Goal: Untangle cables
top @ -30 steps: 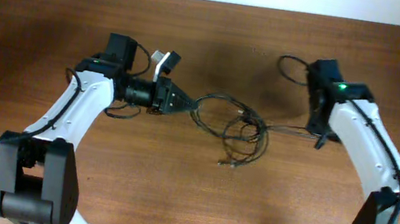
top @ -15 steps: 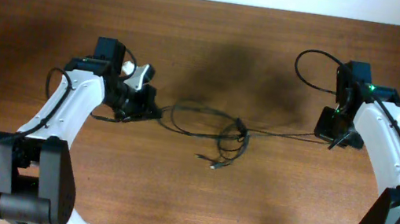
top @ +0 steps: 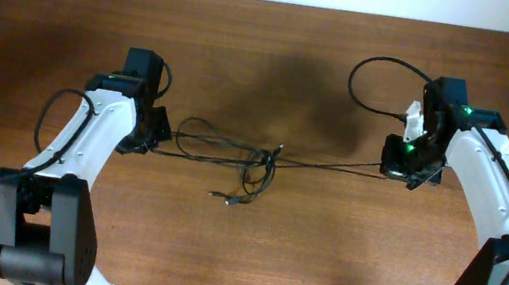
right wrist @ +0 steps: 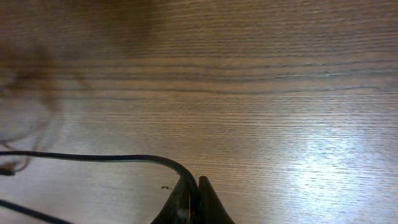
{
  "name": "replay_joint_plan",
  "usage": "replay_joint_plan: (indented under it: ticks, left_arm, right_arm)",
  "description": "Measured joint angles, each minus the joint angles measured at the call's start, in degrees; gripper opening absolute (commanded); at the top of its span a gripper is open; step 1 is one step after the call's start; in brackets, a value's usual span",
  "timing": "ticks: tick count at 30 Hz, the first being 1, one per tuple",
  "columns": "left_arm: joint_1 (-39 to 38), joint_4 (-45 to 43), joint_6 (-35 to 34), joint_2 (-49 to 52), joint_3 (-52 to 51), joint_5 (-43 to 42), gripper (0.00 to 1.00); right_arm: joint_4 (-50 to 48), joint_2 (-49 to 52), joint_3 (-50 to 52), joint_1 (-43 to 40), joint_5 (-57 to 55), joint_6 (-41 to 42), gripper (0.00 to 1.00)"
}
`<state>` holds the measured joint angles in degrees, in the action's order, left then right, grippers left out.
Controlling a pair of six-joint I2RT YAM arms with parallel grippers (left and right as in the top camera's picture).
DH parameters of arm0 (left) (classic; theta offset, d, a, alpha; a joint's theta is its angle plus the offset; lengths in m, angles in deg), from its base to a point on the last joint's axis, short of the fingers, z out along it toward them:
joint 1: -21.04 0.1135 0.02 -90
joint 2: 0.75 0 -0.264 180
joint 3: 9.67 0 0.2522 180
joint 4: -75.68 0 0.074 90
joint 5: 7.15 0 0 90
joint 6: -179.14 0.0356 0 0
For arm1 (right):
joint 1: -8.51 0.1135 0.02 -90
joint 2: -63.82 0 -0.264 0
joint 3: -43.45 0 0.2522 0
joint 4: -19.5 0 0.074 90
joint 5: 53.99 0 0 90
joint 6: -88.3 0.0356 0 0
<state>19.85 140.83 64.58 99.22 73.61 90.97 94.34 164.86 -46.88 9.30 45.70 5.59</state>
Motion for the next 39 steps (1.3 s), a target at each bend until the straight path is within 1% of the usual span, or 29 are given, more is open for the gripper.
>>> replay_joint_plan:
  ticks: [2,3,5,7,8,9,10,11,12,13,16,18,20,22,23,26,30,31,34,38,39]
  left_arm:
    - [0.46,-0.70,-1.11,0.00,0.00,1.92,0.07]
    - [1.42,-1.16,-1.51,0.00,0.00,2.62,0.10]
    - [4.61,-2.03,-1.64,0.00,0.00,-0.48,0.29]
    - [6.93,-3.10,-0.70,0.00,0.00,-6.27,0.58]
    - [7.80,-3.91,0.11,0.00,0.00,-9.77,0.67]
    - [8.39,-4.59,1.25,0.00,0.00,-12.92,0.74]
    - [8.61,-5.62,3.48,0.00,0.00,-18.38,0.80]
    - [8.55,-5.88,4.44,0.00,0.00,-20.72,0.82]
    - [8.07,-6.56,6.27,0.00,0.00,-25.24,0.87]
    - [7.39,-7.17,8.41,0.00,0.00,-28.87,0.89]
    - [4.57,-7.34,11.80,0.00,0.00,-34.80,0.91]
    - [2.29,-7.34,12.81,0.00,0.00,-36.70,0.93]
    - [-1.16,-7.48,13.46,0.00,0.00,-37.79,0.93]
    - [-4.61,-8.39,13.38,0.00,0.00,-38.10,0.84]
    - [-7.15,-9.44,11.72,0.00,0.00,-37.03,0.73]
    - [-13.16,-11.93,5.86,0.00,0.00,-31.36,0.60]
    - [-19.50,-17.35,0.52,0.00,0.00,-27.69,0.58]
    - [-22.29,-18.99,-1.77,0.00,-0.02,-26.27,0.57]
    - [-26.38,-20.96,-5.05,1.09,0.00,-24.02,0.57]
    - [-30.08,-20.83,-6.60,5.77,0.00,-22.80,0.57]
    - [-30.64,-20.83,-6.62,7.10,0.00,-22.62,0.58]
  right_arm:
    - [0.00,0.09,0.00,0.07,0.07,-0.09,0.04]
    - [0.02,0.09,0.00,-0.04,-0.85,-0.26,0.04]
    - [0.02,0.09,0.00,-0.28,-1.55,-0.28,0.04]
    - [0.00,0.09,0.00,-0.39,-1.92,-0.44,0.04]
    - [0.00,0.09,0.00,-0.52,-2.14,-0.48,0.04]
    - [-0.07,0.09,0.00,-0.90,-2.12,-0.50,0.04]
    - [-0.24,0.09,0.00,-1.18,-2.03,-0.63,0.04]
    - [-0.24,0.09,0.00,-1.22,-1.86,-0.66,0.04]
    - [-0.22,0.09,0.00,-1.27,-1.55,-0.70,0.04]
    - [-0.26,0.09,0.00,-1.31,-1.22,-0.79,0.04]
    - [-0.24,0.09,0.00,-1.31,-0.46,-0.98,0.04]
    - [-0.24,0.09,0.00,-1.31,-0.26,-1.05,0.04]
    - [-0.24,0.09,0.00,-1.31,-0.13,-1.05,0.04]
    - [-0.24,0.09,0.00,-1.31,0.15,-1.07,0.04]
    - [-0.24,0.09,0.00,-1.31,0.61,-1.09,0.04]
    - [-0.24,0.09,0.00,-1.31,2.27,-1.09,0.04]
    - [-0.31,0.09,0.35,-1.31,3.32,-1.09,0.04]
    - [-0.37,0.09,0.98,-1.31,3.65,-1.07,0.04]
    - [-2.27,0.13,3.02,-1.31,3.98,-1.05,0.04]
    - [-4.48,0.20,5.44,-1.31,4.72,-1.38,0.04]
    - [-5.16,0.20,5.95,-1.31,6.38,-2.62,0.04]
